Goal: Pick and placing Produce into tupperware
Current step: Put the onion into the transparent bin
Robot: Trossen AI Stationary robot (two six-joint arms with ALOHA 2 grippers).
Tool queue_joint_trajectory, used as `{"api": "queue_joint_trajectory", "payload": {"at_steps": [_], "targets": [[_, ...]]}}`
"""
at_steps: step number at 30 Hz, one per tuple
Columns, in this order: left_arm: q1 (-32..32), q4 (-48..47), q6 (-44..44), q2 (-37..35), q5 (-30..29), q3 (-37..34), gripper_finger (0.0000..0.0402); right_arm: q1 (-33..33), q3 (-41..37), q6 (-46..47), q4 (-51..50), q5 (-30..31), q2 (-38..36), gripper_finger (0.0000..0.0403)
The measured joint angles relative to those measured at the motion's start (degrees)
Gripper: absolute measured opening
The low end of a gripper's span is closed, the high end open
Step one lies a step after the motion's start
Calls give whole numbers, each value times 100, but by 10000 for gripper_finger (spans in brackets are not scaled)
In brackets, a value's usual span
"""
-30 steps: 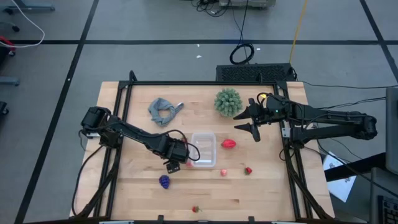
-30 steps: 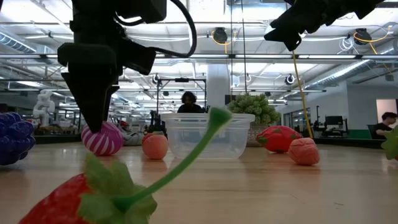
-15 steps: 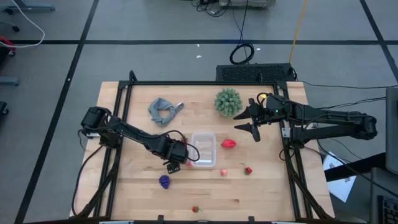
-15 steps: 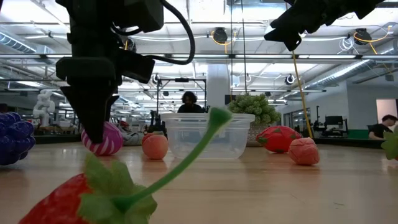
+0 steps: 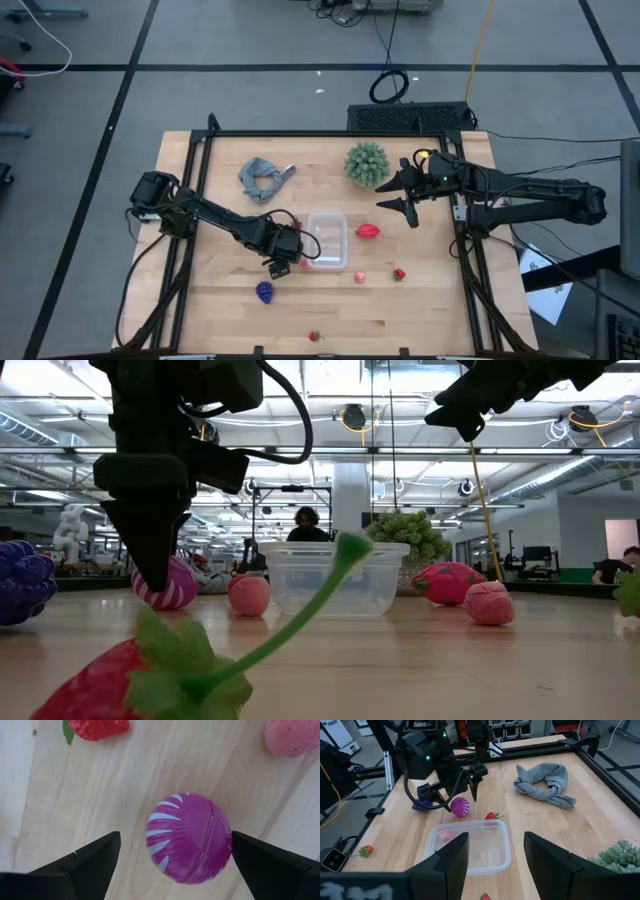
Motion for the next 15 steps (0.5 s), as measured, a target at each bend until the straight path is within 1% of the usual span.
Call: {"api": "queue_joint_trajectory", "payload": {"at_steps": [8,10,15], "targets": [[0,0,-7,0,0,0,375,-1,0,0,-1,0,-1,183],[0,0,-9,0,0,0,365,-1,0,0,-1,0,-1,183],[0,0,-18,0,0,2,325,-1,0,-2,0,0,-1,183]]}}
